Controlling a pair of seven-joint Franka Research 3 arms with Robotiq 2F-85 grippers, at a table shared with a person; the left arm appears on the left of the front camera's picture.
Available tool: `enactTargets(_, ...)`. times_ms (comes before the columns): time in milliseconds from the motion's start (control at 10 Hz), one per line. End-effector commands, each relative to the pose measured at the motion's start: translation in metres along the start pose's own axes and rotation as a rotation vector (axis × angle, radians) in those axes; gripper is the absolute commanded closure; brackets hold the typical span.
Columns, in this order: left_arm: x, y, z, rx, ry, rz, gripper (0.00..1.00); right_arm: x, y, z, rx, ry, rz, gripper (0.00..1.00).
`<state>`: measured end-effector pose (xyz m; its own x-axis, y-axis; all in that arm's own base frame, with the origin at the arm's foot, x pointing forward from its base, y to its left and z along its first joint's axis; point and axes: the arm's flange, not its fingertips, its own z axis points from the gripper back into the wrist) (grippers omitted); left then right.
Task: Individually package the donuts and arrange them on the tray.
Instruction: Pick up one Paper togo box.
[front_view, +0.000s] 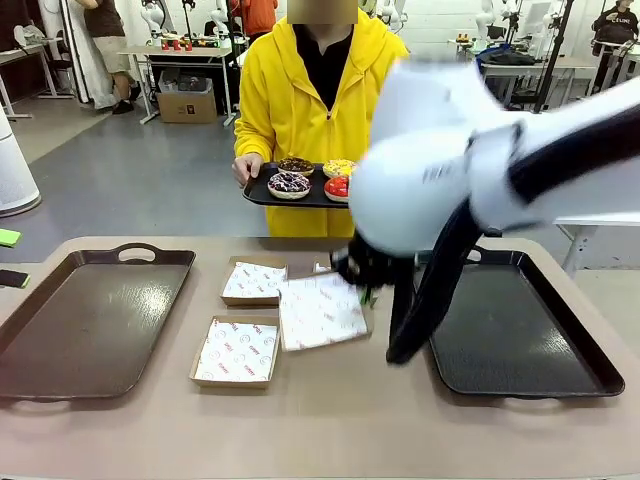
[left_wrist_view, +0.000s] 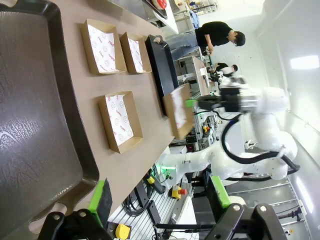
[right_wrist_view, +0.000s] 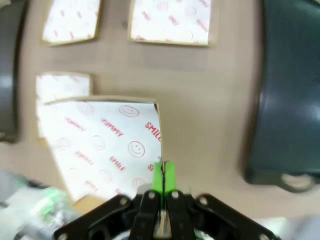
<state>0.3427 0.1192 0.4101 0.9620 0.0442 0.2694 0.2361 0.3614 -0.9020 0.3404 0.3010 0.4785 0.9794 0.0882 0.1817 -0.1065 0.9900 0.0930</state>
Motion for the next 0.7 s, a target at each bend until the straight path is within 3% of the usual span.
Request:
enactTargets(0, -0.001, -0.001, 0.002, -0.016, -0.007, -0.009, 0.00, 0.038, 0.003, 0.051, -0.036, -0.016, -0.006, 1.00)
enactTargets(200, -0.001, -0.001, 0.002, -0.016, -0.007, -0.009, 0.00, 0.086, 0.004, 0.063, -0.098, 0.040, -0.053, 1.00)
enactTargets(600, -0.001, -0.001, 0.002, -0.016, -0.007, -0.009, 0.00, 0.174, -0.026, 0.033, -0.168, 0.055, -0.103, 1.00)
